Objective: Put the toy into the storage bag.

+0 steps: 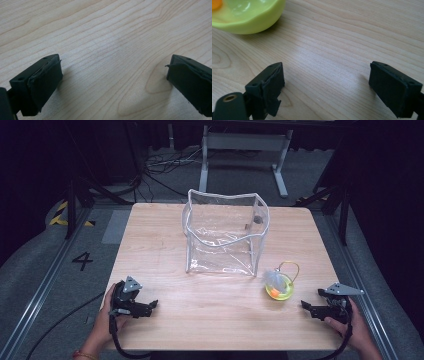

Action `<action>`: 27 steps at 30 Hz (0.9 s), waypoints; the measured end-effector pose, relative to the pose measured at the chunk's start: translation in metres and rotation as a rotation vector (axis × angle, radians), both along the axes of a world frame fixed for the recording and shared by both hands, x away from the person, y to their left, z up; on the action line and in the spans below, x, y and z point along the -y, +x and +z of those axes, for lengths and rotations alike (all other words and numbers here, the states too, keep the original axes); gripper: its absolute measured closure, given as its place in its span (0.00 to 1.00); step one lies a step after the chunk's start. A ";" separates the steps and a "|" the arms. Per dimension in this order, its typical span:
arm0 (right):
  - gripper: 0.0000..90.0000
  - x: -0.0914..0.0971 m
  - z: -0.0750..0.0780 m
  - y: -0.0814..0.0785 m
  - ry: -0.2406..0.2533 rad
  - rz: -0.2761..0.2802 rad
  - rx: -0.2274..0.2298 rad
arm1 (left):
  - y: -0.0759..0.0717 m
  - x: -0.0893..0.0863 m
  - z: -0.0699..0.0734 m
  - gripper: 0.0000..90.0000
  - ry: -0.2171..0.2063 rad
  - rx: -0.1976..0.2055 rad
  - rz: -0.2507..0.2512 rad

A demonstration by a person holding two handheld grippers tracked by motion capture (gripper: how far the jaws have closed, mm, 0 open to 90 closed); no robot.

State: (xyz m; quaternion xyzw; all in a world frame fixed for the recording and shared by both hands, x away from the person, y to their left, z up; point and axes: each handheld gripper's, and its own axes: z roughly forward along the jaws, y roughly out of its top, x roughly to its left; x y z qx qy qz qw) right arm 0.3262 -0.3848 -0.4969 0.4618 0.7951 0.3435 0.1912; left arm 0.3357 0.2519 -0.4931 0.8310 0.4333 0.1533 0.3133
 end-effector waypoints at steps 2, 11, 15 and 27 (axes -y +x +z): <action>0.15 0.000 0.000 0.000 -0.001 0.004 -0.001 | 0.000 0.000 0.000 0.00 0.004 -0.001 -0.003; 0.15 0.002 0.005 0.007 -0.035 0.070 -0.052 | -0.002 -0.001 0.000 0.01 0.001 -0.001 -0.008; 0.15 0.000 0.011 0.012 -0.074 0.100 -0.109 | -0.003 -0.004 0.000 0.01 0.001 0.002 -0.033; 0.21 -0.007 0.022 0.020 -0.157 0.146 -0.206 | -0.003 -0.006 0.000 0.01 -0.003 -0.004 -0.049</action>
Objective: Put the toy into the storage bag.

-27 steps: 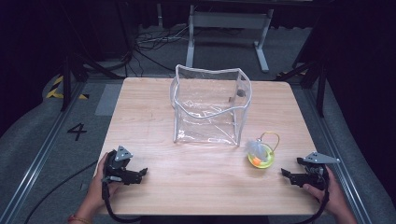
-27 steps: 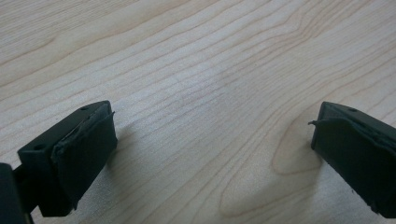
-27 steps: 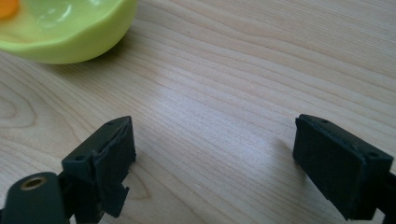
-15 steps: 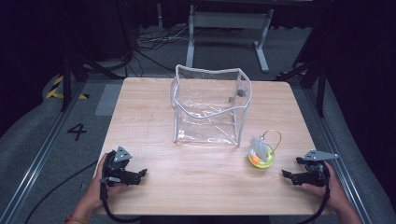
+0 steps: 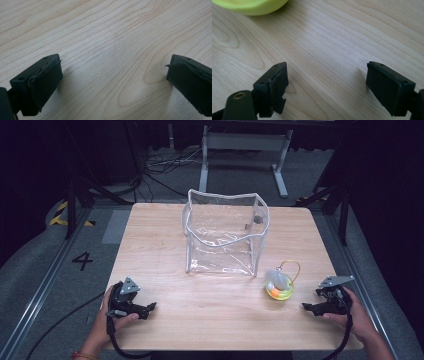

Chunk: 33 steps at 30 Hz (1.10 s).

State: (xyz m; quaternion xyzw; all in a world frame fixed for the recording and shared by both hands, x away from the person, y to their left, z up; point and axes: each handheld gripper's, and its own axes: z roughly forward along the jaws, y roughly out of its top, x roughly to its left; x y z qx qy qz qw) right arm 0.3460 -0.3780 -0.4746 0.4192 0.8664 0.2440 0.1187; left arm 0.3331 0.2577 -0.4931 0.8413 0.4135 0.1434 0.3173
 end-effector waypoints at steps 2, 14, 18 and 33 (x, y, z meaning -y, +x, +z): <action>0.21 -0.002 0.003 0.000 -0.008 0.007 -0.006 | -0.001 0.000 0.000 0.01 0.001 0.000 0.006; 0.21 -0.013 0.036 0.003 -0.028 0.048 -0.017 | -0.001 -0.001 0.000 0.01 -0.002 0.004 0.016; 0.23 -0.018 0.047 0.004 -0.046 0.073 -0.004 | -0.001 -0.001 0.000 0.01 -0.001 0.005 0.016; 0.26 -0.038 0.095 0.019 -0.136 0.131 0.019 | -0.003 -0.001 0.000 0.01 0.003 0.003 0.028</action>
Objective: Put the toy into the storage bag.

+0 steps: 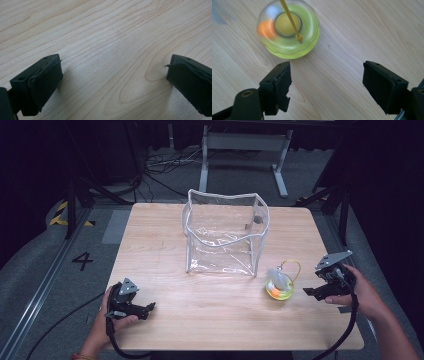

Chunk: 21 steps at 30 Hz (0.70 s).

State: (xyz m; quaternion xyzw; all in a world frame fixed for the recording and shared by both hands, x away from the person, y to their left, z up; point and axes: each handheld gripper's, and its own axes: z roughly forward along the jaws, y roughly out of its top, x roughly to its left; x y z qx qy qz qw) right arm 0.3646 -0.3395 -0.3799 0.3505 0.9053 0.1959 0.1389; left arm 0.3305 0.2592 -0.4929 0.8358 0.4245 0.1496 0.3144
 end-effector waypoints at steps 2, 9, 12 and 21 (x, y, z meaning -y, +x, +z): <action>0.26 -0.001 0.002 0.001 -0.001 0.001 -0.001 | 0.000 0.000 0.000 0.01 0.001 0.002 -0.001; 0.27 -0.012 0.018 0.007 -0.022 0.021 0.006 | 0.000 0.000 0.000 0.01 0.003 0.003 -0.002; 0.27 -0.016 0.024 0.009 -0.030 0.031 0.015 | 0.000 0.000 0.000 0.01 0.003 0.003 -0.002; 0.29 -0.029 0.040 0.011 -0.038 0.061 0.025 | 0.000 0.000 0.000 0.01 0.003 0.003 -0.002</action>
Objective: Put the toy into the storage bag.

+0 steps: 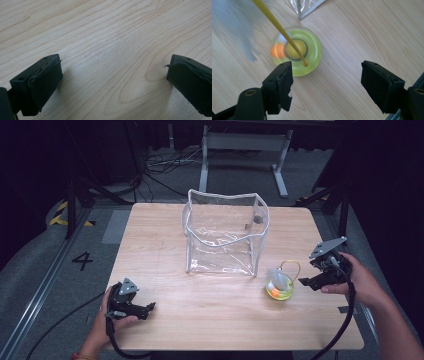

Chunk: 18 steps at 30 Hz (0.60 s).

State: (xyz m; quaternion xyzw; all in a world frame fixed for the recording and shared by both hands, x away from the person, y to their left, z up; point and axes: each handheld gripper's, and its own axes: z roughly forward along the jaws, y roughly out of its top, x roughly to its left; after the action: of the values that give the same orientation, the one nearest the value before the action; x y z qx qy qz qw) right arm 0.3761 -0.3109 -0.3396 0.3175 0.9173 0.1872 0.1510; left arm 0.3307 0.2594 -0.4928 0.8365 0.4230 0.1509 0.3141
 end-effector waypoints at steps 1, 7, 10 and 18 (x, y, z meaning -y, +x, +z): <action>0.29 -0.002 0.002 0.000 -0.008 0.003 0.003 | 0.000 0.000 0.000 0.01 0.000 0.000 0.000; 0.30 -0.010 0.010 0.002 -0.017 0.020 0.007 | 0.000 0.000 0.000 0.01 0.000 0.000 0.000; 0.31 -0.015 0.013 0.003 -0.033 0.028 0.009 | 0.000 0.000 0.000 0.01 0.000 0.000 0.000; 0.47 -0.021 0.016 0.012 -0.058 0.034 0.002 | 0.000 0.000 0.000 0.01 -0.003 -0.003 0.002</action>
State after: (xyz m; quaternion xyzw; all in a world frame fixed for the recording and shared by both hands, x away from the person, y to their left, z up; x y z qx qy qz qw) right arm 0.3881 -0.2904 -0.3238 0.2973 0.9273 0.1635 0.1580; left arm 0.3305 0.2592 -0.4929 0.8358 0.4247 0.1493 0.3144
